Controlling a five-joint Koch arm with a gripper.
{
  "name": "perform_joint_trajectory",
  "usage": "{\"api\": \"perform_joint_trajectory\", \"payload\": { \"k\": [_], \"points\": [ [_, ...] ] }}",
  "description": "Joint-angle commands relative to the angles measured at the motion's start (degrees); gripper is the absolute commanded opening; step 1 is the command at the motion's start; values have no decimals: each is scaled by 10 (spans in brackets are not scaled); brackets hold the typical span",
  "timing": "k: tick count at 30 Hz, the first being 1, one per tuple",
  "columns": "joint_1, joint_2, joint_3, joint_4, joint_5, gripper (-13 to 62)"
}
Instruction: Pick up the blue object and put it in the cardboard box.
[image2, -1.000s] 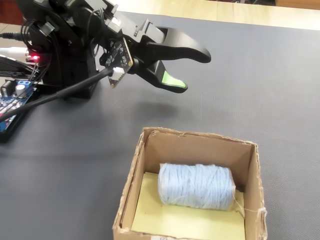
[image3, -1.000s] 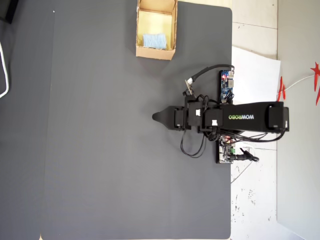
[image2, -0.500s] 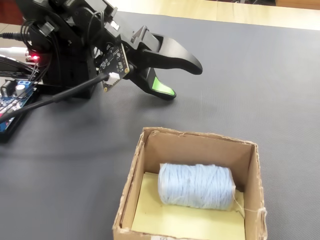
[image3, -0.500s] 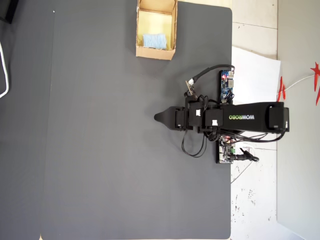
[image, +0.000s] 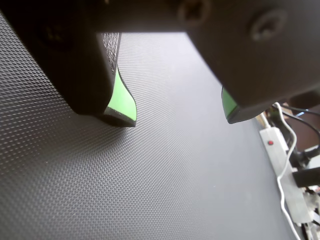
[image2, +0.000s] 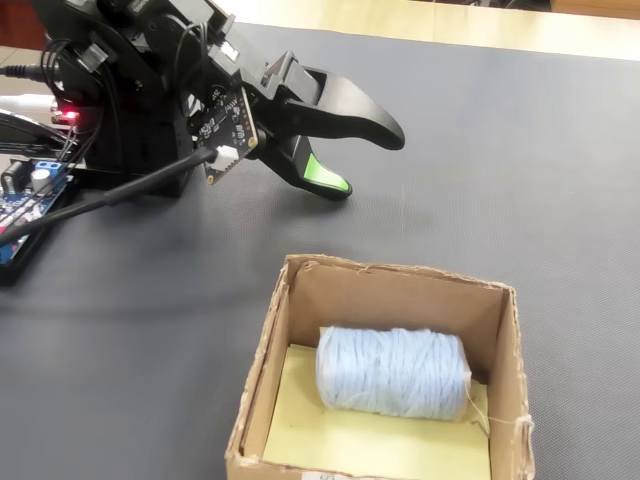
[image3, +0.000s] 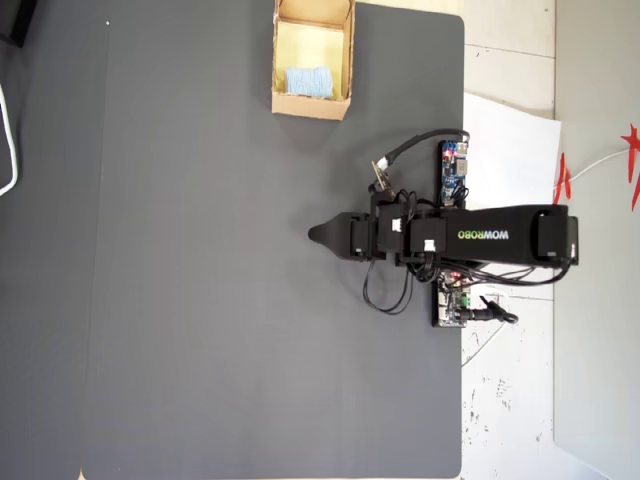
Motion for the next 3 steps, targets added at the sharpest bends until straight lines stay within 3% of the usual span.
{"api": "perform_joint_trajectory", "payload": {
  "k": [1,3],
  "points": [
    [0,47,22,49,10,341],
    [0,47,22,49,10,340]
  ]
}}
